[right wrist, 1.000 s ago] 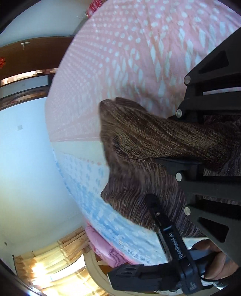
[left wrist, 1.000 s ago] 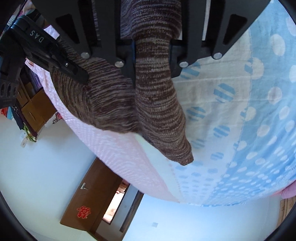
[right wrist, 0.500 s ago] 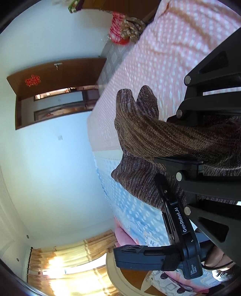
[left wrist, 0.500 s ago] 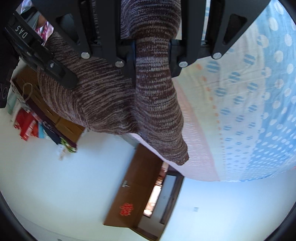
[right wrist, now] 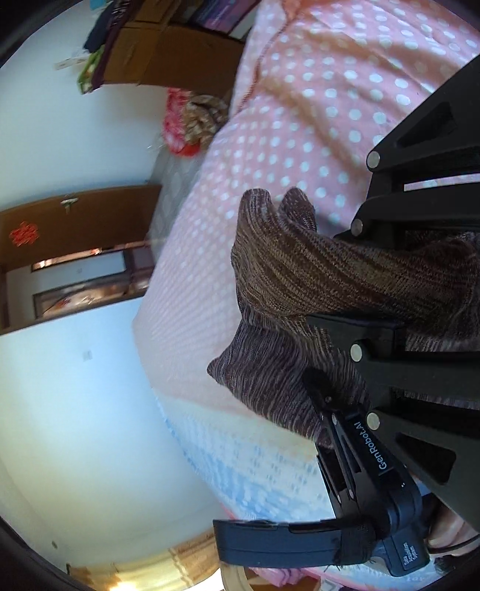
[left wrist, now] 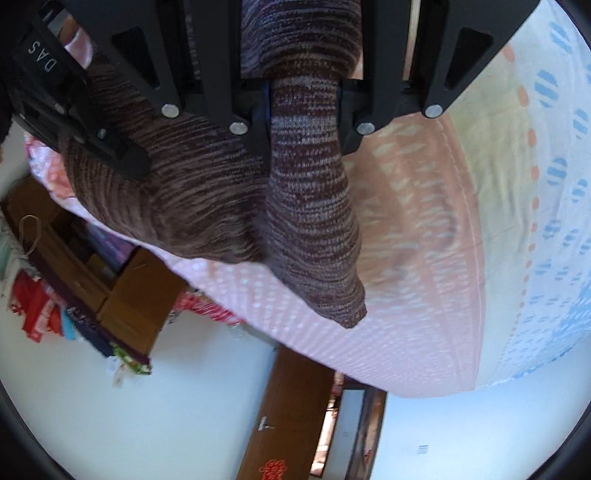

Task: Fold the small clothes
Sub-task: 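Lift the sweater with both tools and carry it across the pink sheet, then lower the folded sweater onto the pink sheet and open both tools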

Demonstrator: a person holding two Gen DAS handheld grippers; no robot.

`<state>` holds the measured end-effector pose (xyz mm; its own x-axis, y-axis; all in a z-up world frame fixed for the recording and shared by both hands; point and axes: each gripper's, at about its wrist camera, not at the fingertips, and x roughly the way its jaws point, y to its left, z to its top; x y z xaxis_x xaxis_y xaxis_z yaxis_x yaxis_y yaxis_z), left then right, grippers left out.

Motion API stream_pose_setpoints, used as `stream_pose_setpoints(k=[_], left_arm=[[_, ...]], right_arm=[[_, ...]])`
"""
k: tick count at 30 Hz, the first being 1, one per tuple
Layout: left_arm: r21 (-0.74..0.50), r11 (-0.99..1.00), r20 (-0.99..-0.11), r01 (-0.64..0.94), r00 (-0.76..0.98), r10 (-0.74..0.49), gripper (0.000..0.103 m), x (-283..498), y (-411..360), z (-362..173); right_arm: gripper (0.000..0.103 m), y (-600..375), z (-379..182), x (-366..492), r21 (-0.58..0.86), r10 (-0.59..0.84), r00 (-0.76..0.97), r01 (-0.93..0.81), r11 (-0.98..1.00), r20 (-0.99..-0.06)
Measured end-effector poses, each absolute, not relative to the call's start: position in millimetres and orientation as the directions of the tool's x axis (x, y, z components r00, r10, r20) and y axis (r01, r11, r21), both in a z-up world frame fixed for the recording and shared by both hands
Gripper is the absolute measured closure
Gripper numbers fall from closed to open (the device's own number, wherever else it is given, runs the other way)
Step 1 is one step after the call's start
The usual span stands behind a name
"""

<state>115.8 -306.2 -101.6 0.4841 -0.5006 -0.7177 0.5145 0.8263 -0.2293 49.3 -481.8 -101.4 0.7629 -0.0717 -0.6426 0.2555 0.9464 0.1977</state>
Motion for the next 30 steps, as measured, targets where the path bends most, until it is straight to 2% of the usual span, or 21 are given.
stream_pose_setpoints(k=[4, 6, 9, 11, 13, 14, 18, 23, 25, 26, 27, 28, 30], left_arm=[[-0.193, 0.835, -0.718, 0.515, 0.506, -0.478, 0.063, 112, -311, -102], [-0.189, 0.841, -0.727, 0.506, 0.504, -0.467, 0.049, 113, -306, -102], [-0.272, 0.832, -0.736, 0.483, 0.453, -0.504, 0.031, 113, -284, -96], [-0.335, 0.81, -0.725, 0.481, 0.417, -0.548, 0.025, 110, -263, -97], [-0.386, 0.793, -0.702, 0.472, 0.407, -0.584, 0.023, 102, -240, -96], [-0.402, 0.79, -0.696, 0.463, 0.406, -0.592, 0.023, 98, -231, -96], [-0.458, 0.751, -0.684, 0.476, 0.35, -0.639, 0.023, 74, -218, -108], [-0.402, 0.754, -0.685, 0.52, 0.375, -0.624, 0.023, 49, -227, -119], [-0.356, 0.765, -0.698, 0.537, 0.392, -0.6, 0.026, 44, -235, -118], [-0.322, 0.773, -0.705, 0.547, 0.406, -0.581, 0.04, 39, -239, -118], [-0.313, 0.765, -0.71, 0.562, 0.397, -0.582, 0.069, 35, -243, -117], [-0.322, 0.756, -0.715, 0.57, 0.378, -0.589, 0.076, 36, -247, -117], [-0.31, 0.774, -0.729, 0.552, 0.383, -0.566, 0.081, 34, -252, -112]], right_arm=[[0.079, -500, -116, 52, 0.266, -0.038, 0.736, 0.291, 0.919, -0.676], [0.077, -505, -119, 54, 0.291, -0.018, 0.729, 0.296, 0.91, -0.684], [0.072, -510, -118, 39, 0.355, 0.022, 0.751, 0.286, 0.89, -0.66], [0.065, -514, -114, 22, 0.406, 0.055, 0.765, 0.278, 0.871, -0.642], [0.048, -514, -108, 2, 0.444, 0.085, 0.777, 0.263, 0.857, -0.623], [0.045, -513, -104, -9, 0.449, 0.087, 0.783, 0.259, 0.855, -0.616], [0.043, -498, -101, -34, 0.438, 0.116, 0.766, 0.23, 0.869, -0.632], [0.043, -468, -121, -37, 0.318, 0.072, 0.696, 0.232, 0.919, -0.714], [0.045, -458, -121, -39, 0.258, 0.03, 0.695, 0.226, 0.939, -0.718], [0.052, -454, -120, -38, 0.23, 0.011, 0.688, 0.227, 0.946, -0.726], [0.071, -452, -121, -38, 0.213, -0.001, 0.682, 0.229, 0.95, -0.731], [0.074, -449, -121, -38, 0.218, 0.011, 0.679, 0.22, 0.951, -0.734], [0.08, -451, -120, -40, 0.24, 0.022, 0.681, 0.227, 0.944, -0.732]])
